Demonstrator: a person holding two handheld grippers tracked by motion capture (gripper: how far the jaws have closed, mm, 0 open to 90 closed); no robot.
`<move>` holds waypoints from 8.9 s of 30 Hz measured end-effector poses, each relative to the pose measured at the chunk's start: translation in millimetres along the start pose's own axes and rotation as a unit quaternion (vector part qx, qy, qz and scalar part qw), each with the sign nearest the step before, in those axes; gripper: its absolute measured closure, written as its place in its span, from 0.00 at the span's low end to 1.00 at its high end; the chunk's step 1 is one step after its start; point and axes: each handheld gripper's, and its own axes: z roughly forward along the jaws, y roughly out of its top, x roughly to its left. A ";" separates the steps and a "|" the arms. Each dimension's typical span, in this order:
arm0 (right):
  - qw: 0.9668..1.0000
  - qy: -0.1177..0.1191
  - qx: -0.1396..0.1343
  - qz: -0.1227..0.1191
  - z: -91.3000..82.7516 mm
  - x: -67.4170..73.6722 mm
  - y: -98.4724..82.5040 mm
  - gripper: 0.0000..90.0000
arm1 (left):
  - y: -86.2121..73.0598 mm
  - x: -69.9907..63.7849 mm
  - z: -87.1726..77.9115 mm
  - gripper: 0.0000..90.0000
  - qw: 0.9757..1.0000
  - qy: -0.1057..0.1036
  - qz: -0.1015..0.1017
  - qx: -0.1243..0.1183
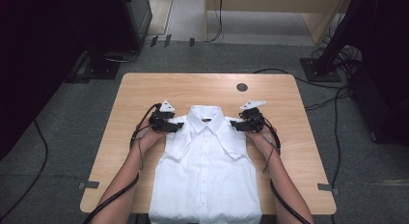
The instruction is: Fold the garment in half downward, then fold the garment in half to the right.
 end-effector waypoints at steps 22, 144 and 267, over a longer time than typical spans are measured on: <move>1.000 0.004 0.016 -0.014 17.2 5.1 14.4 0.49 | 9.6 0.1 10.6 0.44 1.000 -0.023 -0.001 0.003; 0.998 0.050 -0.048 0.003 -94.5 34.9 -30.2 0.67 | -23.7 -46.9 -71.2 0.41 0.996 -0.054 -0.053 -0.049; 0.990 0.114 -0.017 -0.079 -37.3 115.8 -36.9 0.20 | -51.8 -60.2 -53.5 0.28 0.999 -0.026 -0.015 -0.029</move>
